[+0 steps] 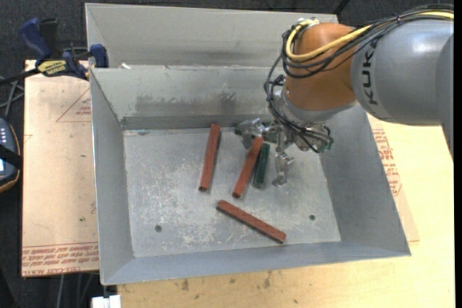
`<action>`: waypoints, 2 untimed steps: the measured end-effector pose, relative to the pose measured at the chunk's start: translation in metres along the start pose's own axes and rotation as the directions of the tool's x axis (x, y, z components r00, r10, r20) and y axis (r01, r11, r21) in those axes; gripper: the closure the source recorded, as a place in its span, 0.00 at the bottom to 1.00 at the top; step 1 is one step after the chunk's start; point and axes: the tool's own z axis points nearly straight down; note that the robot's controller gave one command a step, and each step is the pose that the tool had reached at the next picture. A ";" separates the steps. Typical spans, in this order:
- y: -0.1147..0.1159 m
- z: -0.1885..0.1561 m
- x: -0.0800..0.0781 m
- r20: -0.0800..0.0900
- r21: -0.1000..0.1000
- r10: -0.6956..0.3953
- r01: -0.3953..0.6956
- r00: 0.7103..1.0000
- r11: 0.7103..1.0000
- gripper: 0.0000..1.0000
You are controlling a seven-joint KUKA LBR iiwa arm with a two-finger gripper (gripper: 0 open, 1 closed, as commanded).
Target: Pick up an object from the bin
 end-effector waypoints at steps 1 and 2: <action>-0.003 0.040 -0.005 -0.004 -0.003 -0.075 0.075 0.997 0.997 1.00; -0.003 0.040 -0.005 -0.004 -0.003 -0.075 0.075 0.997 0.997 1.00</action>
Offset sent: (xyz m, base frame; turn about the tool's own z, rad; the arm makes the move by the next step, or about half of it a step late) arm 0.0000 0.0000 0.0000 0.0000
